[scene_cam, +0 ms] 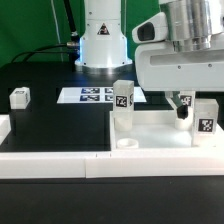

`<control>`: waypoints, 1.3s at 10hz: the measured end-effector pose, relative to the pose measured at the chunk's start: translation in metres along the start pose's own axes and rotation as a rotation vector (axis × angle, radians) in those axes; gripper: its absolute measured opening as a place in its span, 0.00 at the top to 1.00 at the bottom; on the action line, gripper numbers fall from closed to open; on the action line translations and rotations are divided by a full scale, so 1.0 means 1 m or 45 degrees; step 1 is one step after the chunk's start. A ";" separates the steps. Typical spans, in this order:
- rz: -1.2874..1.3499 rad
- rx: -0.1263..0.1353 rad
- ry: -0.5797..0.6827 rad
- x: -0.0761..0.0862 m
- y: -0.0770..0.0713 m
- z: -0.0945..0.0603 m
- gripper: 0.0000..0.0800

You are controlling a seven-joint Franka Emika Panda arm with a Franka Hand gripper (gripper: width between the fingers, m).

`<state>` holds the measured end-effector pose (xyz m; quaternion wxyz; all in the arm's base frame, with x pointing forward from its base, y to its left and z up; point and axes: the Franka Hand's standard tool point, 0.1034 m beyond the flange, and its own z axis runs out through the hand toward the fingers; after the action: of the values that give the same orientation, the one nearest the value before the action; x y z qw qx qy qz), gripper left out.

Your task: Assemble square table

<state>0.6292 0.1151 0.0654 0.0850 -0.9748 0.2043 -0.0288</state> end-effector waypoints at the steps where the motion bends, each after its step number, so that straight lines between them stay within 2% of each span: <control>1: -0.254 -0.031 -0.005 0.001 -0.002 0.000 0.19; 2: -0.405 -0.050 -0.010 0.001 -0.005 0.000 0.19; 3: -0.358 -0.046 -0.008 0.002 -0.004 0.000 0.19; 5: -0.339 -0.046 -0.007 0.002 -0.003 0.000 0.49; 6: -0.271 -0.046 -0.007 0.002 -0.003 0.001 0.49; 7: -0.149 -0.047 -0.004 0.002 -0.003 0.001 0.64; 8: -0.057 -0.048 -0.002 0.002 -0.002 0.000 0.64; 10: 0.423 -0.069 0.026 0.002 -0.002 0.000 0.64; 13: 1.065 -0.083 0.085 0.001 -0.002 0.000 0.64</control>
Offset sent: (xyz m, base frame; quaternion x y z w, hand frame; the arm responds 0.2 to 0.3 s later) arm 0.0000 0.0000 0.0000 0.0000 0.0000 0.0650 0.9979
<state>0.6307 0.1171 0.0654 0.0518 -0.8086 0.5859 -0.0167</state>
